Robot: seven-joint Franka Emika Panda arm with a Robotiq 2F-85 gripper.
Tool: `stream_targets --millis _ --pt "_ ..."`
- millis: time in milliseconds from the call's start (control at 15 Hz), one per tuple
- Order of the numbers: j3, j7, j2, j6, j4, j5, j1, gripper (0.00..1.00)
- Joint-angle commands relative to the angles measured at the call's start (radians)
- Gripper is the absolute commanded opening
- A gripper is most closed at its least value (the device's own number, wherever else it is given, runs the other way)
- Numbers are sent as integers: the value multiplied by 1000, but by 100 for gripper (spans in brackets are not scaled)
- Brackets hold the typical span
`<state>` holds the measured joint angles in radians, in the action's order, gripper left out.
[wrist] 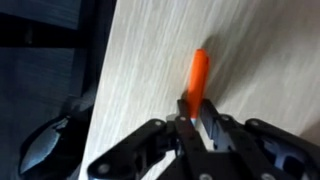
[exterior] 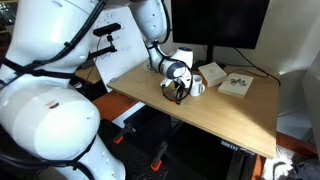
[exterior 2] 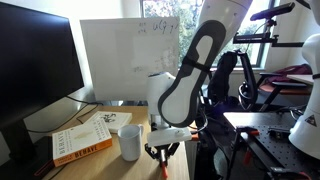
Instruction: Put the sharpie in the mug
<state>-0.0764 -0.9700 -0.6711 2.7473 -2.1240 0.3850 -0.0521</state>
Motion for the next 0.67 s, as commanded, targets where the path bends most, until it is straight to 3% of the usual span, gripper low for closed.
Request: stream_targets --millis 0,133,333,467,600 --pt "7 13 8 4 -5 45 8 0" --pt "73 73 44 9 -17 115 69 4" --pt "212 235 119 -8 -27 322 190 4" --pt "176 245 180 -8 -49 353 152 4" --pt "96 180 251 18 -91 288 74 4"
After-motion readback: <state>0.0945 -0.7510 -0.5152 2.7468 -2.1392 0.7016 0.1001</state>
